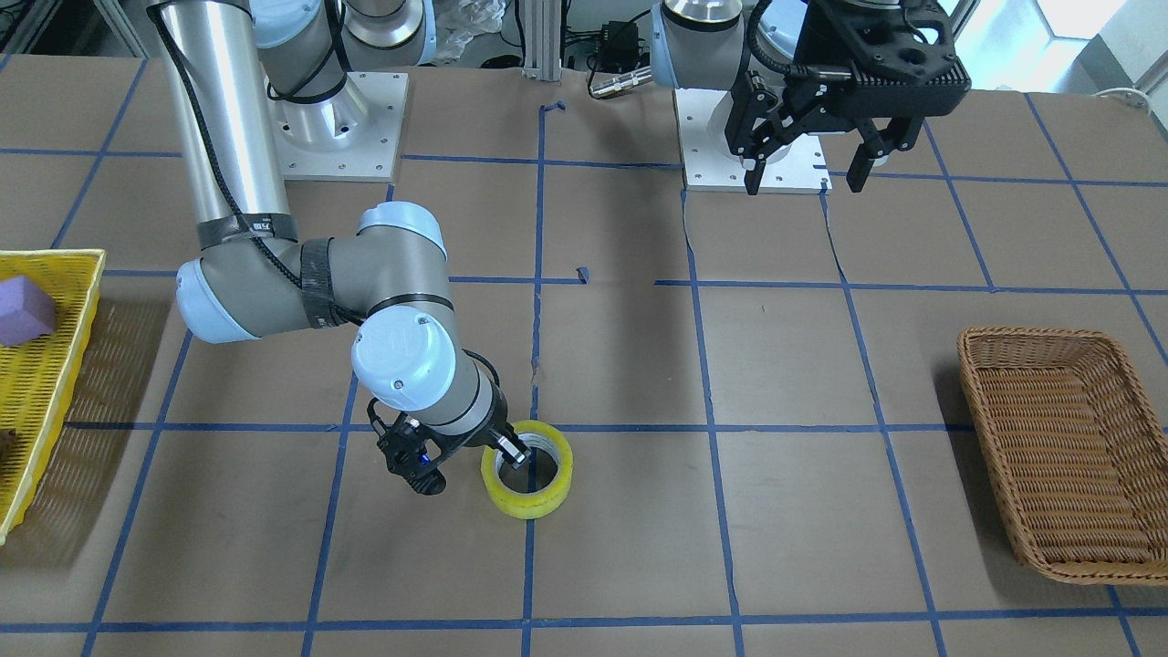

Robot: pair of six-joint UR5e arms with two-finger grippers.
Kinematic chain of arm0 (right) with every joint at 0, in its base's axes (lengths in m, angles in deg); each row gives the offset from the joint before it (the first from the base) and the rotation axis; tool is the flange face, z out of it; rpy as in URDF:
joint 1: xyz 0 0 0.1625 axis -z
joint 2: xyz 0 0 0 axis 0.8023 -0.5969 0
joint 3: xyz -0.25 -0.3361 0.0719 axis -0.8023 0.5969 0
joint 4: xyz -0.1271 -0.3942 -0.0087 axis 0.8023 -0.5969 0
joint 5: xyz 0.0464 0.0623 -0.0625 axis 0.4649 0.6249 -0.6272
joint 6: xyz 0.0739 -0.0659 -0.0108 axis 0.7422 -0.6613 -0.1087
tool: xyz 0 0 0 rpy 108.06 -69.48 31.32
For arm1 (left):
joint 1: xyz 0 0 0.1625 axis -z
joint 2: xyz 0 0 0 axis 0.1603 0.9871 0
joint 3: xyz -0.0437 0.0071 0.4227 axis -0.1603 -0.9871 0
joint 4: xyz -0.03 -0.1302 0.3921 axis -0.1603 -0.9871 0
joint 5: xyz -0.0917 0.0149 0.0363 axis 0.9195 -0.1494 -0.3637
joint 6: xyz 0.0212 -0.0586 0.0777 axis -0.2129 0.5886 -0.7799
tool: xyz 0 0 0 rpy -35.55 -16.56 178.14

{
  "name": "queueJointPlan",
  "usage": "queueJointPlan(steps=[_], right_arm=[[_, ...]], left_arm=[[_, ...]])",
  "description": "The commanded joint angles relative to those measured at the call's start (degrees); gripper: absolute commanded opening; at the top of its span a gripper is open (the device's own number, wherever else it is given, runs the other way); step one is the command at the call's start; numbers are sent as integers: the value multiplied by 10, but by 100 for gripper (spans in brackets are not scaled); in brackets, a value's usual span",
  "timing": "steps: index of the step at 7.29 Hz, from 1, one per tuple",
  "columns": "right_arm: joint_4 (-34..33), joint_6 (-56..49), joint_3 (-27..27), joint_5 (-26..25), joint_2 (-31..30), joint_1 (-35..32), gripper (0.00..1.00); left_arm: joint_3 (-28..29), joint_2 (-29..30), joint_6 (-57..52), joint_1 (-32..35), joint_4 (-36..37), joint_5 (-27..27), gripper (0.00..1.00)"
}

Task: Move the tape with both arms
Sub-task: 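Set the tape down, open the right gripper and raise it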

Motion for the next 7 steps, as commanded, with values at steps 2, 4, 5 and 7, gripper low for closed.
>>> queueJointPlan(steps=[2,4,5,7], right_arm=[[12,-15,14,-49,-26,0,100],[128,-151,44,-110,-101,24,100],[172,-248,40,-128,-142,62,100],[292,-381,36,-142,-224,130,100]], left_arm=[[4,1,0,0,0,-2,100],[3,3,0,0,-1,3,100],[9,12,-3,-6,0,5,100],[6,12,-77,-29,0,4,100]])
